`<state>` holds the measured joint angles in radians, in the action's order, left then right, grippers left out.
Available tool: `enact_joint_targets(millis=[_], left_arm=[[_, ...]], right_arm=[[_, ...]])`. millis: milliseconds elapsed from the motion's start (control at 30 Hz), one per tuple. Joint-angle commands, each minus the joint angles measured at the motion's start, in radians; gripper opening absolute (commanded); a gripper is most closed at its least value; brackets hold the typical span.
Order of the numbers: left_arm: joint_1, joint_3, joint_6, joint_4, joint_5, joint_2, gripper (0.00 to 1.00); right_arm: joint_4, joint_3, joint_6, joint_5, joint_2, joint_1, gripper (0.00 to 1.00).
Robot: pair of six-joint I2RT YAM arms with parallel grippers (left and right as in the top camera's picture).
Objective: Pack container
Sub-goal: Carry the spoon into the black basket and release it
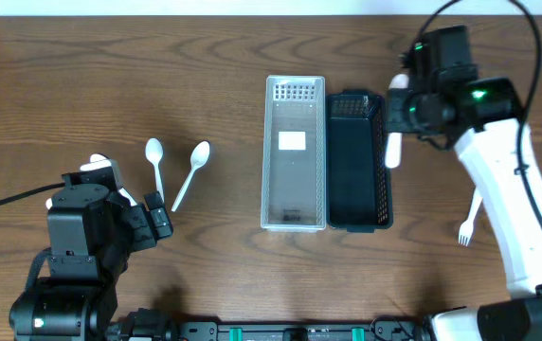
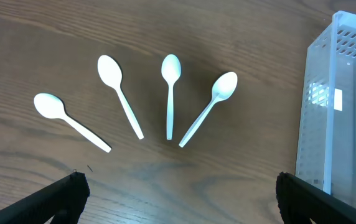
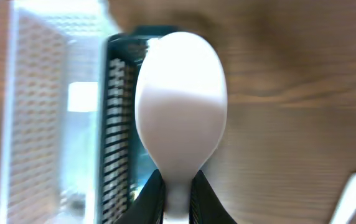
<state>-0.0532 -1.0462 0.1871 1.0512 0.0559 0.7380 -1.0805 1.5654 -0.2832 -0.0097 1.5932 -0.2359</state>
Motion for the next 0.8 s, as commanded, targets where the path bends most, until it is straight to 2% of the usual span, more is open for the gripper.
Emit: enact_joint_targets(millis=[0,400,467,500,567,767], left_arm=[[0.002,-0.016,0.010,0.003,0.005,0.003,0.98],[0.002,-0.016,0.010,0.003,0.005,0.003,0.98],[0.002,-0.016,0.010,0.003,0.005,0.003,0.98],[0.002,-0.016,0.010,0.003,0.005,0.003,0.98],[0.002,-0.016,0.010,0.003,0.005,0.003,0.98],[0.002,-0.016,0.010,0.003,0.005,0.003,0.98]], right_arm=[[-0.001,-0.030,-0.115,0.002,0.078,-0.061,0.08],[0.019,-0.061,-0.140,0.001,0.359,-0.145,0.11],[0.031,-0.061,-0.139,0.001,0.367,-0.145,0.17],[0.037,-0.060,-0.139,0.001,0.366,-0.145,0.29],[0.042,-0.059,-0.138,0.001,0.359,-0.143,0.42],[-0.003,-0.009,-0.128,0.051,0.283,-0.114,0.44]])
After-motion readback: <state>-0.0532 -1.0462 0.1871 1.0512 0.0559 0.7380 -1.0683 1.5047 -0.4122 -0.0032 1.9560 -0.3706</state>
